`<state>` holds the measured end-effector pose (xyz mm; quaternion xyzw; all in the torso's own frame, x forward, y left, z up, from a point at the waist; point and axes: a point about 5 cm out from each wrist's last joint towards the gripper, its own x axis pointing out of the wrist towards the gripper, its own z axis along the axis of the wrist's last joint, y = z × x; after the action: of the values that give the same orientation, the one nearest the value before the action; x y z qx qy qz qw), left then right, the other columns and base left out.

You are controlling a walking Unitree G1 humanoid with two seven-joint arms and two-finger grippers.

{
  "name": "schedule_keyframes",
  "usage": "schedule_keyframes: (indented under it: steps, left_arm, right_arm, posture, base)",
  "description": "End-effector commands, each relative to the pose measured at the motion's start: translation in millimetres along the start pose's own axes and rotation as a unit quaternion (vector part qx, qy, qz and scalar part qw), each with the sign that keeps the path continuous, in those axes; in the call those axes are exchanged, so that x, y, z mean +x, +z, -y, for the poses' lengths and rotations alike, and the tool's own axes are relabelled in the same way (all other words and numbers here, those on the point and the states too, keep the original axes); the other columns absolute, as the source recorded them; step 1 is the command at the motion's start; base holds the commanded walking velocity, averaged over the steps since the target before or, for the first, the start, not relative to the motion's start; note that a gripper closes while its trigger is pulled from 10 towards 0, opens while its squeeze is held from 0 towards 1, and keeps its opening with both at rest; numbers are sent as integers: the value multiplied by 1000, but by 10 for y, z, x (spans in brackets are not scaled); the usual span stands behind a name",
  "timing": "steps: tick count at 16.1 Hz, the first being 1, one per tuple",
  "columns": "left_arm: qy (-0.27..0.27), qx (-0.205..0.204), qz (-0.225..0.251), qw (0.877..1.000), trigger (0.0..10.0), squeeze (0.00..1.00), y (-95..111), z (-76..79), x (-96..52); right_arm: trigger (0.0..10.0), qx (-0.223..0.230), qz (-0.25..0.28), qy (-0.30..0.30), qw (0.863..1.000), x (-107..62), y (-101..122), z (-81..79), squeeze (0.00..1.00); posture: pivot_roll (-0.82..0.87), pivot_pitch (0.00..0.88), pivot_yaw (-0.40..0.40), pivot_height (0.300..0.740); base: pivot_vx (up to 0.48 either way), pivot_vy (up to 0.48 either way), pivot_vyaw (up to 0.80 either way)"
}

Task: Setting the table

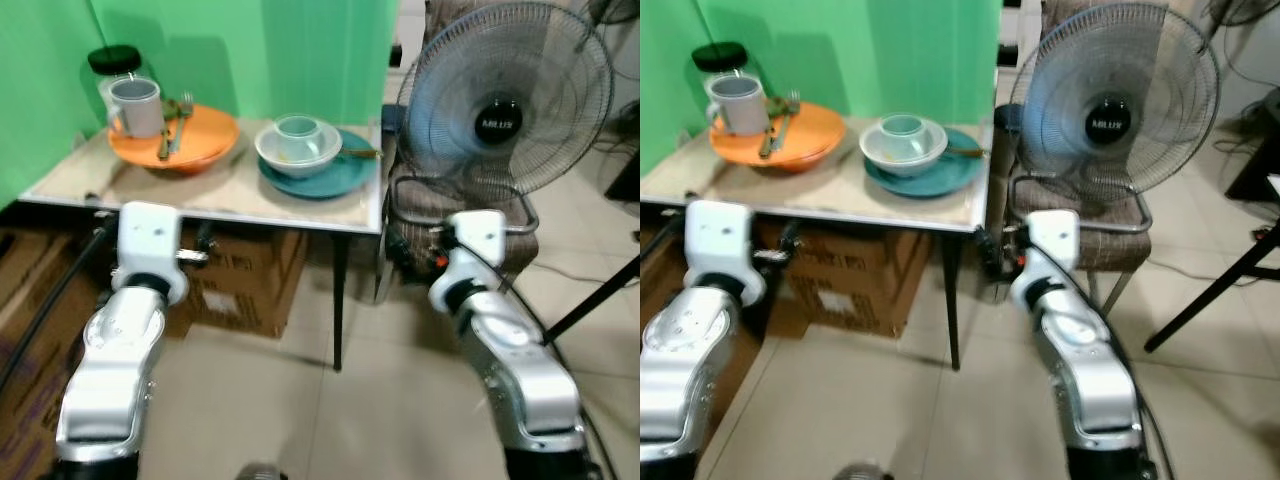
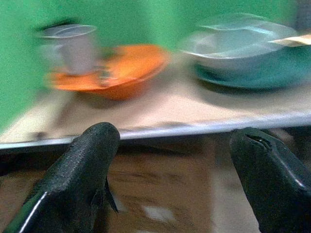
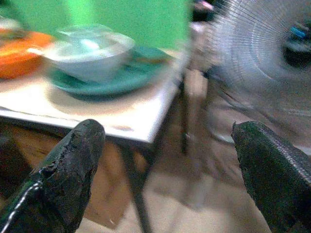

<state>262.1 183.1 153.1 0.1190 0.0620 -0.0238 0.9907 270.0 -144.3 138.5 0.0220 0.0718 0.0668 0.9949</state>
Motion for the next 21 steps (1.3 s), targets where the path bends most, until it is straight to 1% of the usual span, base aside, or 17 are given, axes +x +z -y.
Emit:
schedule_keyframes:
  steps: [1, 2, 3, 4, 7, 8, 9, 11, 13, 15, 17, 18, 19, 20, 21]
  left_arm:
    - [-49, 7, 21, 999, 10000, 0, 55, 112, -27]
    - [-67, -1, 27, 997, 10000, 0, 62, 154, -42]
    - [-70, -4, 26, 997, 10000, 0, 48, 168, -44]
    - [-64, -11, 22, 998, 10000, 0, 20, 166, -39]
    - [-53, -20, 23, 998, 10000, 0, 13, 146, -21]
    - [-54, -18, 26, 998, 10000, 0, 23, 148, -14]
    - [-58, -17, 30, 998, 10000, 0, 41, 159, -5]
    - [-60, -15, 35, 997, 10000, 0, 56, 167, -5]
    - [-56, -13, 37, 998, 10000, 0, 71, 156, -2]
    - [-55, -9, 37, 998, 10000, 0, 73, 155, -6]
    - [-55, -6, 37, 998, 10000, 0, 78, 159, -6]
    - [-55, -7, 38, 998, 10000, 0, 86, 162, -6]
    - [-54, -7, 38, 998, 10000, 0, 90, 162, -8]
    - [-52, -7, 39, 998, 10000, 0, 95, 161, -16]
    - [-49, -6, 39, 998, 10000, 0, 94, 151, -23]
  right_arm:
    - [10000, 10, 2, -28, 1000, -58, 9, 76, 0]
    - [10000, 12, 5, -41, 999, -95, -1, 119, 0]
    - [10000, -5, 8, -45, 999, -138, -9, 150, 0]
    - [10000, -32, 11, -44, 998, -185, -20, 169, 0]
    - [10000, -42, 16, -40, 998, -188, -3, 162, 0]
    - [10000, -25, 20, -47, 998, -178, 20, 166, 0]
    - [10000, -12, 26, -51, 998, -160, 50, 167, 0]
    - [10000, -16, 26, -43, 999, -121, 68, 138, 0]
    - [10000, 3, 33, -42, 999, -46, 116, 129, 0]
    - [10000, 3, 36, -40, 999, -11, 141, 125, 0]
    - [10000, 4, 34, -29, 999, 19, 147, 92, 0]
    - [10000, 5, 37, -14, 999, 34, 165, 49, 0]
    - [10000, -2, 36, -11, 999, 43, 172, 36, 0]
    - [10000, -2, 30, 8, 999, 63, 169, -4, 0]
    - [10000, -18, 34, 21, 999, 76, 181, -30, 0]
  posture:
    - [140, 0, 52, 740]
    - [132, 0, 60, 740]
    - [122, 0, 69, 740]
    - [112, 0, 73, 740]
    - [106, 0, 74, 740]
    - [103, 0, 73, 740]
    - [107, 0, 69, 740]
    - [111, 0, 65, 740]
    - [115, 0, 61, 740]
    - [120, 0, 60, 740]
    - [125, 0, 55, 740]
    - [130, 0, 50, 740]
    - [133, 0, 47, 740]
    - [138, 0, 42, 740]
    - [143, 0, 40, 740]
  base:
    - [0, 0, 0]
    - [0, 0, 0]
    - [0, 0, 0]
    - [0, 0, 0]
    - [0, 0, 0]
    - [251, 0, 0]
    - [311, 0, 800]
    - [326, 0, 800]
    - [337, 0, 0]
    - [351, 0, 0]
    - [345, 0, 0]
    - [349, 0, 0]
    - [345, 0, 0]
    - [349, 0, 0]
    - [345, 0, 800]
